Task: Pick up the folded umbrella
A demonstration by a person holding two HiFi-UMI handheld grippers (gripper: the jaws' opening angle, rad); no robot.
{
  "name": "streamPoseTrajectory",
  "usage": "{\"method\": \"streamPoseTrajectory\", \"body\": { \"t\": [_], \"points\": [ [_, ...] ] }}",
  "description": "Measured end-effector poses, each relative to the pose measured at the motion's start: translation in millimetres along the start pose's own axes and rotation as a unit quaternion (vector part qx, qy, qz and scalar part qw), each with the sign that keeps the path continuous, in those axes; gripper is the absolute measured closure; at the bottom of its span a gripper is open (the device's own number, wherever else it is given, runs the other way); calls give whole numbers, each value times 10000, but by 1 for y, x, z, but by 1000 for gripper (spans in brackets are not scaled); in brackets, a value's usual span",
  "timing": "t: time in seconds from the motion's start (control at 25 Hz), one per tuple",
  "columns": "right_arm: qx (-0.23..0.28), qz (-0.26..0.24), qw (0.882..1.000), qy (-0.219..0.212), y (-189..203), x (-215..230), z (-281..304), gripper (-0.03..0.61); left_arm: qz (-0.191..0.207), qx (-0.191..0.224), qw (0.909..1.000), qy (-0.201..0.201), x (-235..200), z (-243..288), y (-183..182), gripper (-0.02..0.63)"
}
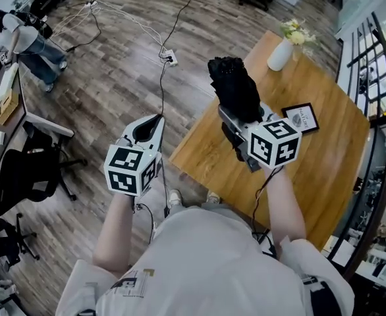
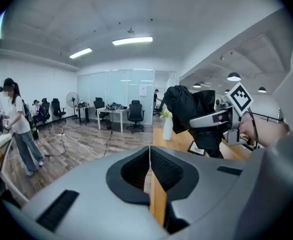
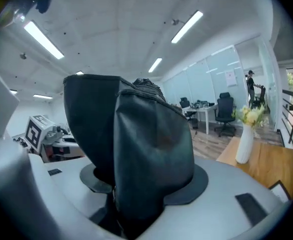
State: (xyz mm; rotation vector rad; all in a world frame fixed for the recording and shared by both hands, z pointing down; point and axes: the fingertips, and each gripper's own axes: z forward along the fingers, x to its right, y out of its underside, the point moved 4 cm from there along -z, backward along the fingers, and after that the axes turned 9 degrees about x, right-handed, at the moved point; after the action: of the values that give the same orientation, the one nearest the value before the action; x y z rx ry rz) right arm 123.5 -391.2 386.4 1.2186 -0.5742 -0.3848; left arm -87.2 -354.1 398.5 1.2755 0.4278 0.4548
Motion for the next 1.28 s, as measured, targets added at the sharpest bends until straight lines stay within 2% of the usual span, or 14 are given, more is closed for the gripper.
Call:
{"method": "streamPoseTrajectory", "body": {
  "t": [0.12,0.28,0.4,0.48,0.56,0.64,0.92,1.16,1.28],
  "points": [
    [550,-158,9984,-21,-47,-19,-27,305,326,413,9986,-20,2,-13,-42,591],
    [1258,-337,9915,-50,-89,-44,-58,305,588,912,9941,93,10,-33,-82,591],
    [1733,-458,9838,-81,-111,-63,-81,305,678,1229,9900,157,17,-51,-102,589],
    [2003,-588,9780,-22,-123,-68,-97,305,704,1581,9849,65,23,-63,-119,591],
    [2156,-756,9735,77,-127,-70,-113,305,696,2003,9772,-87,31,-79,-137,591],
    [2234,-904,9704,159,-128,-71,-126,305,734,2213,9724,-72,41,-90,-149,591],
    [2538,-951,9624,162,-125,-81,-149,305,1078,2305,9671,58,57,-105,-153,591],
    [2756,-1191,9536,228,-133,-90,-156,305,1035,2040,9734,126,63,-101,-141,590],
    [2758,-1258,9526,244,-131,-89,-157,305,1148,1866,9756,135,70,-94,-135,591]
  ]
}}
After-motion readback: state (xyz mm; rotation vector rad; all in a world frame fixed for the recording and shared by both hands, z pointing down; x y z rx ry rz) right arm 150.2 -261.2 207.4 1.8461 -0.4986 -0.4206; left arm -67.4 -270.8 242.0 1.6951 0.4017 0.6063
